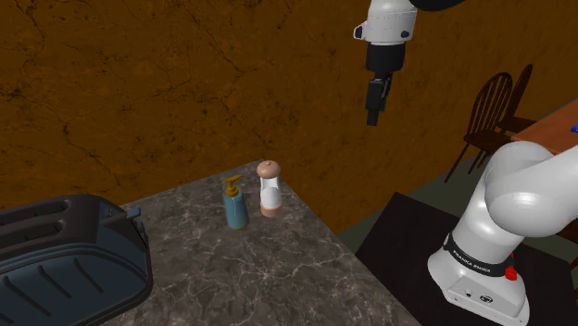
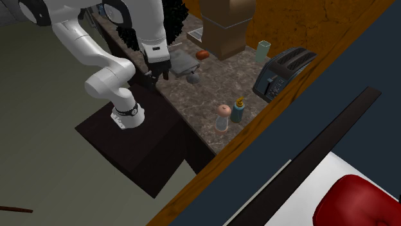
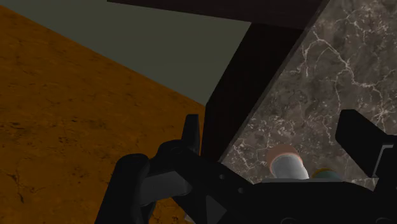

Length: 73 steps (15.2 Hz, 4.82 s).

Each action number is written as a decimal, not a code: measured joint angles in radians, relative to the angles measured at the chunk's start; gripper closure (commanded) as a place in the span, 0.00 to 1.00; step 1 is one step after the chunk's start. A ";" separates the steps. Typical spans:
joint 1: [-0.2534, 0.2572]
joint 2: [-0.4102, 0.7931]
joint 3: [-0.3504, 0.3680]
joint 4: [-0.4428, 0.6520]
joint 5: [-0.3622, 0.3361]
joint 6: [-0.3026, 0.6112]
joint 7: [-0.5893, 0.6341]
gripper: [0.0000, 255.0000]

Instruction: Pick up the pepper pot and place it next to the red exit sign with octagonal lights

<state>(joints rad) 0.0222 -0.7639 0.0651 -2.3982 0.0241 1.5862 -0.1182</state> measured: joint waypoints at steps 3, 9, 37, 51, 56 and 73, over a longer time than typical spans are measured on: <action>0.003 0.038 0.012 0.008 0.012 0.028 0.015 0.00; 0.014 0.237 0.064 0.064 0.054 0.163 0.080 0.00; 0.057 0.833 0.175 0.332 0.059 0.479 0.266 0.00; 0.056 0.827 0.175 0.342 0.060 0.463 0.266 1.00; 0.054 0.806 0.174 0.382 0.063 0.403 0.266 1.00; 0.050 0.756 0.171 0.557 0.069 0.180 0.276 1.00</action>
<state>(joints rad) 0.0725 -0.0075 0.2359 -1.8411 0.0928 1.7657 0.1579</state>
